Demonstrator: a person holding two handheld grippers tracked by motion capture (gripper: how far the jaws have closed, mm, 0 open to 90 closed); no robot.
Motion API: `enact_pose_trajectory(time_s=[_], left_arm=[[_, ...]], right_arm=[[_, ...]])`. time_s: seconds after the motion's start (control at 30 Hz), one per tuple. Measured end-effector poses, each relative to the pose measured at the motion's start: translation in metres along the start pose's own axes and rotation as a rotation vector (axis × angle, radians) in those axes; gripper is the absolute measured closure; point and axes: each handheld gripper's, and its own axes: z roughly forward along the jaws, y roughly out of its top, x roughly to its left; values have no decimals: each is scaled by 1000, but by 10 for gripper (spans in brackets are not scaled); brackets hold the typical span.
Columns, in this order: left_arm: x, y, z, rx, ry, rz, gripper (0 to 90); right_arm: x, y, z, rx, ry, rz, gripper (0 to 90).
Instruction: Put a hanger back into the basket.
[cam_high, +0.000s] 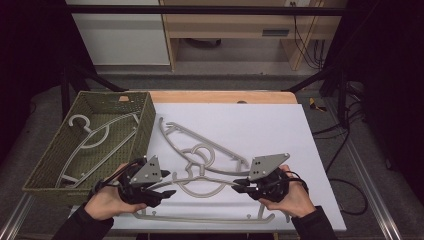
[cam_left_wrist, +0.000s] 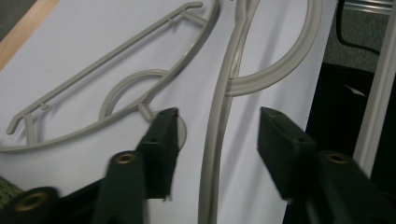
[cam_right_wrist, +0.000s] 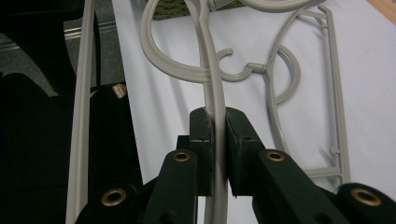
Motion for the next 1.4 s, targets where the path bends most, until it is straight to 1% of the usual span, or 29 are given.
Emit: enact_pose_trajectory(time_s=[0.13,0.17,0.23,0.27,0.33,0.4,0.43,0.47,0.5,0.53,0.63,0.67,0.7,0.73,0.77,0.83,0.87,0.9,0.93,0.97,1.0,1.03,1.1,1.13,1.17,1.23,1.3,1.37,1.4], left_arm=[[-1,2,5,38,-5,31,623],[-1,3,6,50,-6,47,641],[-3,3,8,63,-7,58,686],[-3,4,9,70,-10,62,712],[-2,5,9,82,-3,70,789],[-4,5,10,84,-8,69,799],[-5,5,10,99,-1,89,803],[-7,4,11,85,4,77,807],[-6,4,9,96,5,94,809],[-7,3,10,73,-2,72,811],[-7,3,7,60,-6,52,815],[-6,3,7,65,-1,62,816],[-6,3,6,65,-4,58,817],[-7,3,7,51,-3,39,819],[-6,3,6,45,8,38,819],[-5,2,6,34,22,19,819],[-3,2,6,34,28,2,820],[-1,1,6,18,46,-20,821],[2,0,5,7,53,-46,821],[5,-1,5,1,71,-67,822],[8,-2,4,-5,92,-86,821],[11,-3,3,-8,109,-104,821],[16,-4,0,-24,149,-128,822],[17,-4,-1,-33,164,-143,823],[17,-4,-1,-57,183,-165,823],[17,-3,-2,-71,211,-183,824],[19,-2,-4,-74,234,-182,825],[21,-1,-6,-70,250,-175,825],[22,0,-7,-86,257,-182,825]], right_arm=[[1,2,-1,-1,3,-10,825],[1,2,-1,-2,5,-14,825],[2,2,-1,2,11,-11,825],[2,3,0,0,13,-20,825],[3,3,0,2,18,-28,825],[2,4,1,2,15,-26,824],[2,4,1,6,16,-24,824],[2,4,2,6,15,-30,822],[1,3,2,3,13,-37,821],[0,3,2,0,12,-42,818],[-1,3,1,-14,-4,-42,805],[-2,4,1,-24,-14,-51,798],[-3,4,1,-24,-18,-47,794],[-4,5,0,-24,-22,-43,782],[-5,6,-1,-28,-35,-36,771],[-7,7,-4,-34,-61,-30,703],[-8,8,-6,-61,-93,-23,672],[-9,8,-10,-96,-109,-10,646],[-10,8,-15,-129,-116,-7,619],[-11,8,-19,-154,-139,1,565],[-11,8,-23,-172,-164,17,547],[-12,7,-26,-185,-177,28,526],[-12,3,-31,-226,-207,71,471],[-12,1,-33,-246,-211,94,450],[-11,-3,-35,-264,-218,110,434],[-11,-11,-37,-292,-236,149,426],[-11,-19,-38,-308,-246,183,421],[-11,-28,-37,-307,-250,217,412],[-11,-32,-36,-308,-256,230,406]])
